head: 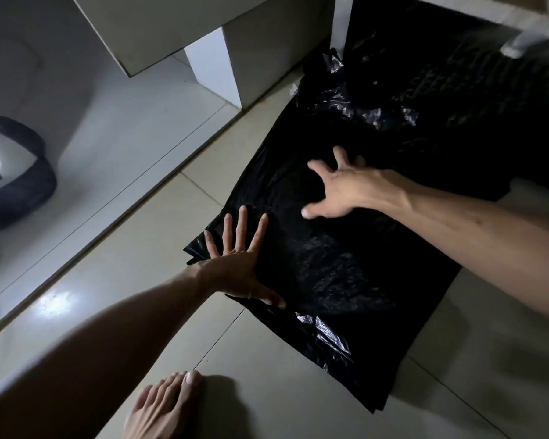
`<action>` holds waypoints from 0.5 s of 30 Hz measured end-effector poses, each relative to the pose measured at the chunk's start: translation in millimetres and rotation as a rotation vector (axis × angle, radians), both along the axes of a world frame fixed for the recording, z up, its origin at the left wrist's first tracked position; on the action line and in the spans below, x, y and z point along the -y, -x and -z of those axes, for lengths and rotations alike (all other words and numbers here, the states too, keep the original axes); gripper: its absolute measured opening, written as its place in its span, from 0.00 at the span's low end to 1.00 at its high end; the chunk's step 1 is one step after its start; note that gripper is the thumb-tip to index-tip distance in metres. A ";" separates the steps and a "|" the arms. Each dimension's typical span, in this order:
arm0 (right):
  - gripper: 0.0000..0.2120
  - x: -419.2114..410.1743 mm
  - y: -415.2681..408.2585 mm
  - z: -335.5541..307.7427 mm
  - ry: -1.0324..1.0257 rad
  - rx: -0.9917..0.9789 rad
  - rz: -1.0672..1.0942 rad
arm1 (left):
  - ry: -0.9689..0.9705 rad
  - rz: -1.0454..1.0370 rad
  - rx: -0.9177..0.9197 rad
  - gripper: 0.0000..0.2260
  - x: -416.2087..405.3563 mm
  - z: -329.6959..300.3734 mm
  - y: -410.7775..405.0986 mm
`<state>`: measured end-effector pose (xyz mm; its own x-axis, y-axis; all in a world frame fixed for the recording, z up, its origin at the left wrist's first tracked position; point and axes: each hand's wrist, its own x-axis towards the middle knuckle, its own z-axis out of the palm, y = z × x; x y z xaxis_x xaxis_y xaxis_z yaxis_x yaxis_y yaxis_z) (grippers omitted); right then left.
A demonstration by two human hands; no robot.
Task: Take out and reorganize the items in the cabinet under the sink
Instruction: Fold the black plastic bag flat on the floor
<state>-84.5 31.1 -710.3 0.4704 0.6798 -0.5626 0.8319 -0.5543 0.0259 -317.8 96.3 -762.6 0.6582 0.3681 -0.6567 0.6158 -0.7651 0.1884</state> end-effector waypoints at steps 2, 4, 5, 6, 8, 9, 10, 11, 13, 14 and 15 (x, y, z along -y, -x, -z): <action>0.55 14.8 3.1 -5.5 0.157 0.075 -0.009 | 0.027 -0.032 0.012 0.65 -1.6 0.4 -0.5; 0.56 22.9 5.9 -1.1 0.254 0.075 -0.020 | 0.048 -0.131 0.019 0.57 -3.3 3.8 0.0; 0.56 27.8 5.2 1.7 0.263 0.064 -0.027 | 0.043 -0.173 0.022 0.53 -2.3 4.3 -1.4; 0.55 31.8 5.4 4.5 0.243 0.050 -0.040 | 0.015 -0.198 0.022 0.51 -1.1 5.4 -1.4; 0.53 41.2 6.4 4.0 0.159 0.041 -0.072 | -0.081 -0.210 0.013 0.49 2.8 2.4 -4.3; 0.53 46.6 5.0 2.2 0.128 0.037 -0.086 | -0.119 -0.217 -0.002 0.50 4.2 0.2 -9.5; 0.53 49.4 3.0 0.1 0.110 0.012 -0.099 | -0.169 -0.218 -0.024 0.50 4.9 -2.5 -15.5; 0.53 49.4 2.0 -3.6 0.093 -0.029 -0.110 | -0.240 -0.211 -0.053 0.51 2.4 -3.2 -19.5; 0.51 58.5 -11.4 -15.9 0.085 -0.097 -0.101 | -0.396 -0.168 -0.105 0.51 6.5 -8.7 -37.9; 0.47 63.4 -19.1 -25.9 0.089 -0.108 -0.091 | -0.459 -0.125 -0.124 0.49 10.0 -12.4 -46.3; 0.41 72.8 -32.0 -36.7 0.100 -0.105 -0.066 | -0.524 -0.043 -0.113 0.46 19.3 -16.6 -56.7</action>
